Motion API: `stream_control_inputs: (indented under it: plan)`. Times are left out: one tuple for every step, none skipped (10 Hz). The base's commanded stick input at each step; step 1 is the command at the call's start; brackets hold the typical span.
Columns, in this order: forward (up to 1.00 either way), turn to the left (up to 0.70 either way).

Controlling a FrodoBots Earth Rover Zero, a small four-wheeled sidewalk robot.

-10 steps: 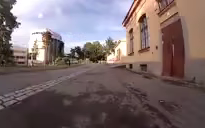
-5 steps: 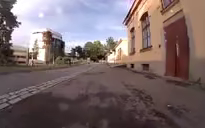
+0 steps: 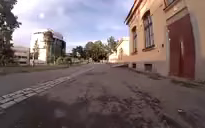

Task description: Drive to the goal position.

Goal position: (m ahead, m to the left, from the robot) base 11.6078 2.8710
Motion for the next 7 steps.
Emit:
stream_control_inputs:
  plan:
    - [0.45,0.00]
    - [0.45,0.00]
    - [0.45,0.00]
    - [0.45,0.00]
    - [0.45,0.00]
    - [0.45,0.00]
    - [0.45,0.00]
